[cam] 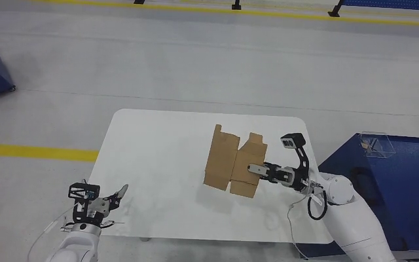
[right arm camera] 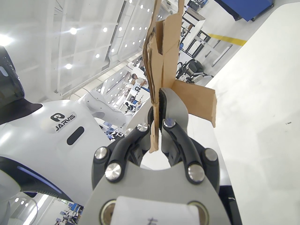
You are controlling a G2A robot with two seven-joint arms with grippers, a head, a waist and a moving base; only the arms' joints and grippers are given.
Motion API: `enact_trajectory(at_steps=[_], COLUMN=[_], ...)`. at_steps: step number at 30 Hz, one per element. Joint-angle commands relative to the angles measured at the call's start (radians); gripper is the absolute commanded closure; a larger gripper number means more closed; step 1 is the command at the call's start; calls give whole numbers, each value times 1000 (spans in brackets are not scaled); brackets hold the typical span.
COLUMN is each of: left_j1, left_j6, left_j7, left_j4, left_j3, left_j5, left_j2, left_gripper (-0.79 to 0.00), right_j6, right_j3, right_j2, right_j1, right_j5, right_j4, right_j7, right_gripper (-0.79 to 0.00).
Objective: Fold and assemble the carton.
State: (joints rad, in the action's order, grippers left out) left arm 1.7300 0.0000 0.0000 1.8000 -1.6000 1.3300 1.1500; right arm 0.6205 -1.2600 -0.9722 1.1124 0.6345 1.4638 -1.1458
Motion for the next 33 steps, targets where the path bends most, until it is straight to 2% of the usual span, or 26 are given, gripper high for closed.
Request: enact_trajectory(at_steps=[1,3,5,7,9,11,13,14,18,26,28,30,31,32,33], left_j1=[1,6,4,-11,-50,-115,-181,-210,-273,-266,-261,-254,-251,-249,-246], left_j6=[-6,-81,-151,-193,-170,-113,-48,-21,38,19,17,21,25,24,24], left_j7=[-6,-144,-360,-581,-849,-1102,-1282,-1338,-1396,-1307,-1274,-1255,-1249,-1251,-1249], left_j4=[-1,32,101,161,193,182,143,123,69,100,126,152,166,179,189], left_j3=[2,-17,-53,-99,-134,-172,-187,-184,-133,13,42,64,73,82,89], left_j5=[-6,-103,-258,-497,-806,-1098,-1320,-1398,-1595,-1599,-1582,-1577,-1584,-1589,-1590], left_j2=[0,-2,-7,-11,-16,-25,-33,-35,-35,-31,-30,-30,-30,-31,-31], left_gripper=[-785,-785,-785,-785,-785,-785,-785,-785,-785,-785,-650,-622,-471,-354,-329], right_j6=[0,0,-15,-33,-44,-50,-72,-86,-131,-127,-127,-124,-121,-117,-119], right_j3=[0,0,4,11,15,20,34,40,79,164,184,202,210,217,225], right_j2=[0,0,-1,-3,-3,-4,-7,-8,-15,-35,-39,-44,-47,-49,-52], right_j1=[0,0,9,20,25,32,41,43,43,32,30,26,25,24,25], right_j5=[0,0,-19,-10,-8,0,56,80,143,116,106,91,88,86,91], right_j4=[0,0,17,34,43,49,57,56,57,56,57,52,51,51,51], right_j7=[0,0,24,28,18,6,-20,-38,-113,-158,-161,-163,-161,-158,-158], right_gripper=[0,0,0,0,0,0,0,0,0,0,0,0,0,0,0])
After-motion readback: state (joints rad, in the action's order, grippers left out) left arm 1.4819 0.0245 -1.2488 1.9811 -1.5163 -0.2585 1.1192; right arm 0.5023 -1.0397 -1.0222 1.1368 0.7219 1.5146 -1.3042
